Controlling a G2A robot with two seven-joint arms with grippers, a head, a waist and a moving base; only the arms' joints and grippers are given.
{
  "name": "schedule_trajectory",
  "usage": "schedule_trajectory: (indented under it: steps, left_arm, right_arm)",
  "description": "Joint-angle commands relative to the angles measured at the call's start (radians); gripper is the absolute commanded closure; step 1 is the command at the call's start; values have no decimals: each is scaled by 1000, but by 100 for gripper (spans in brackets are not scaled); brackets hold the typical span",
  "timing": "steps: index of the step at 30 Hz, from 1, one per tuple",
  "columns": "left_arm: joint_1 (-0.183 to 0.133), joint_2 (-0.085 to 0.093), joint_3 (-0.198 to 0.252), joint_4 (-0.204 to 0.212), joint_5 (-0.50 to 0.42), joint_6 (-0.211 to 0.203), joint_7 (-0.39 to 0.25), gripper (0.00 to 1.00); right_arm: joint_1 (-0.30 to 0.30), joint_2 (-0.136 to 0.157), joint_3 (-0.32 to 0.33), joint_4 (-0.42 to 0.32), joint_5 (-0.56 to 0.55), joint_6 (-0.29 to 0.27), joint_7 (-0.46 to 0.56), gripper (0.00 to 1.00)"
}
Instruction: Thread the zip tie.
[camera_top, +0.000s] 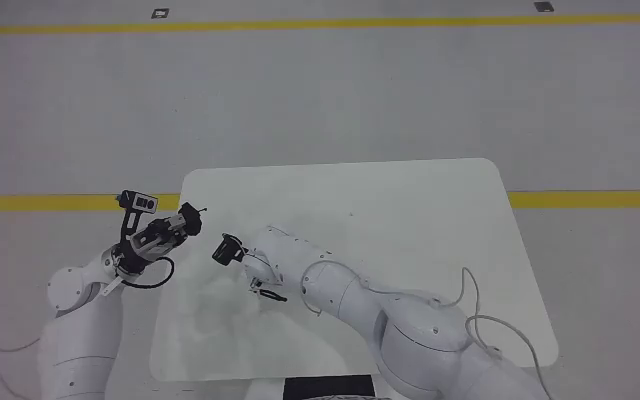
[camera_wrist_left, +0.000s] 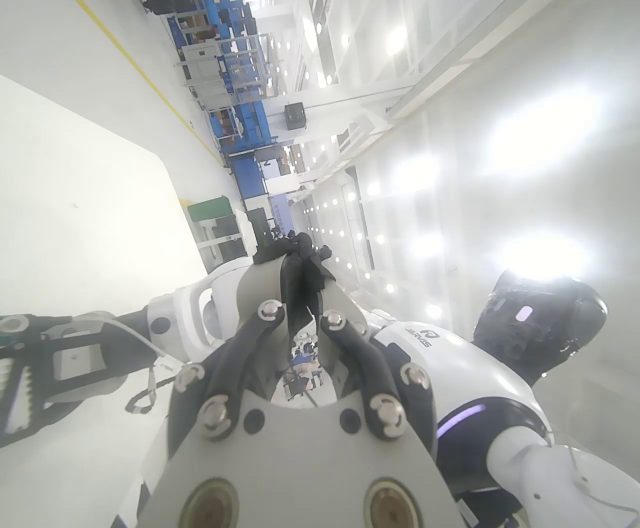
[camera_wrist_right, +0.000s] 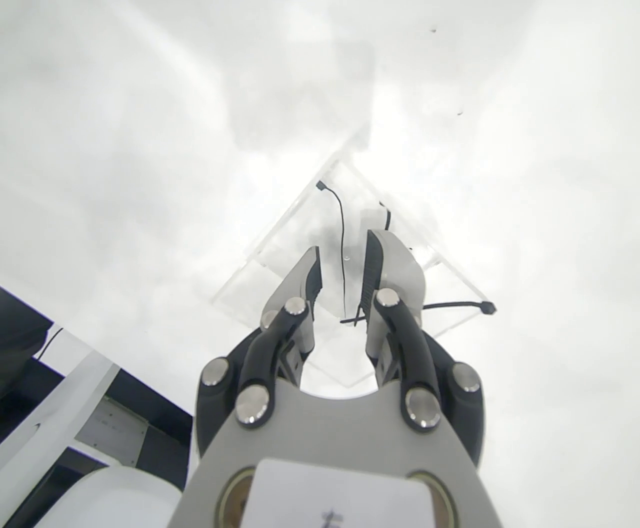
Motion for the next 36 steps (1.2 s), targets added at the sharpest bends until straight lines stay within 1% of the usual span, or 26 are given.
schedule_trajectory:
  steps: [1, 2, 16, 27, 31, 36]
  left_arm:
    - [0, 0, 0, 0, 0, 0, 0, 100]
    - [0, 0, 0, 0, 0, 0, 0, 100]
    - [0, 0, 0, 0, 0, 0, 0, 100]
    - [0, 0, 0, 0, 0, 0, 0, 100]
    - [0, 0, 0, 0, 0, 0, 0, 100]
    - [0, 0, 0, 0, 0, 0, 0, 100]
  right_arm:
    - [0, -1, 0, 0, -1, 0, 3, 95]
    - [0, -1, 0, -1, -2, 1, 5, 100]
    - [15, 1, 0, -44, -13, 41, 44, 100]
    - [50, 5, 4, -96, 8, 38, 127, 100]
    - [53, 10, 20, -109, 12, 34, 122, 100]
    - [51, 28, 56, -135, 17, 23, 114, 100]
